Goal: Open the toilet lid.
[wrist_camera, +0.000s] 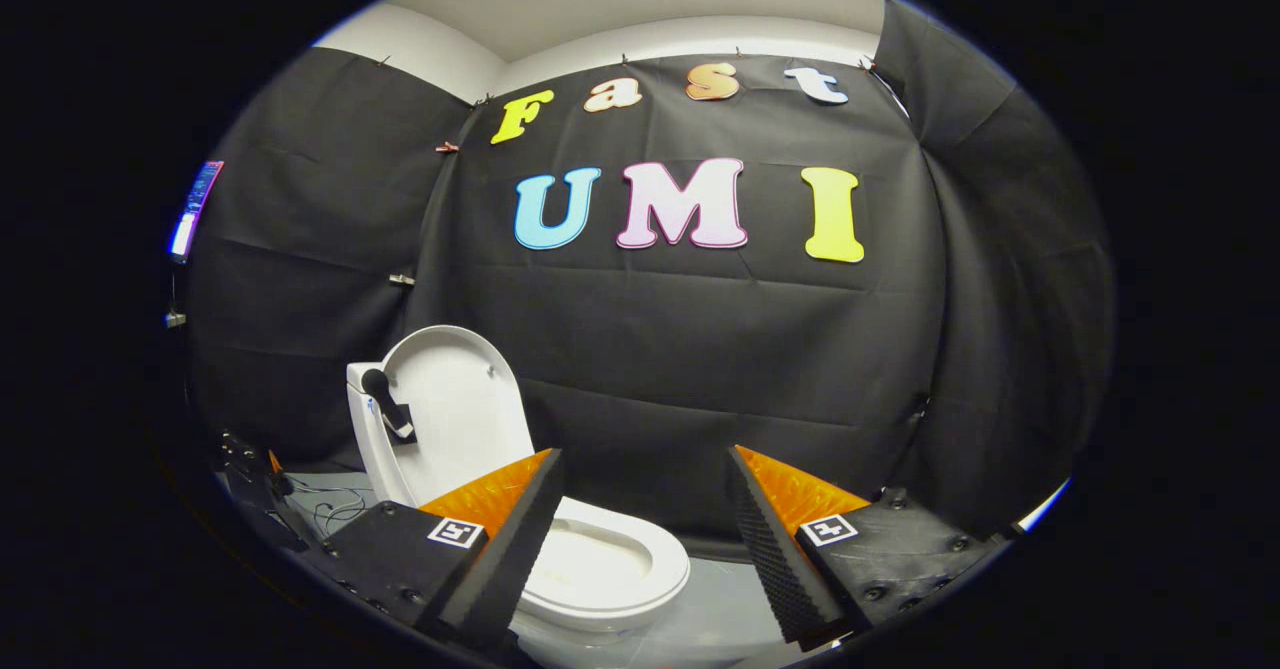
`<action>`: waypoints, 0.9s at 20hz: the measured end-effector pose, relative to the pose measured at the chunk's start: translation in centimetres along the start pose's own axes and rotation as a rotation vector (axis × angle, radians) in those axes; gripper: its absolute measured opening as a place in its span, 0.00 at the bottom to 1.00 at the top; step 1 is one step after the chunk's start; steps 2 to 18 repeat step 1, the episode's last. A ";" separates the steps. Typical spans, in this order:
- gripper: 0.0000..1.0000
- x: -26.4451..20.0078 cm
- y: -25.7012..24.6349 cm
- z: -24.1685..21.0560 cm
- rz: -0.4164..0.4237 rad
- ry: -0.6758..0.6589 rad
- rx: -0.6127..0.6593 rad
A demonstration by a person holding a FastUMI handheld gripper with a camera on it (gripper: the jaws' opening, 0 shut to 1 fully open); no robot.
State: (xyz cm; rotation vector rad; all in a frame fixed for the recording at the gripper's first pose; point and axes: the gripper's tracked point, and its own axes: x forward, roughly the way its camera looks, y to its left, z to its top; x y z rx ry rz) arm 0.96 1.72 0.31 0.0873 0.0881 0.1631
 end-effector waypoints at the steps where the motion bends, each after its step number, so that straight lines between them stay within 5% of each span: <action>1: 0.99 0.0 0.1 0.0 0.001 -0.001 -0.004; 18: 0.99 0.0 0.1 0.0 0.001 -0.001 -0.004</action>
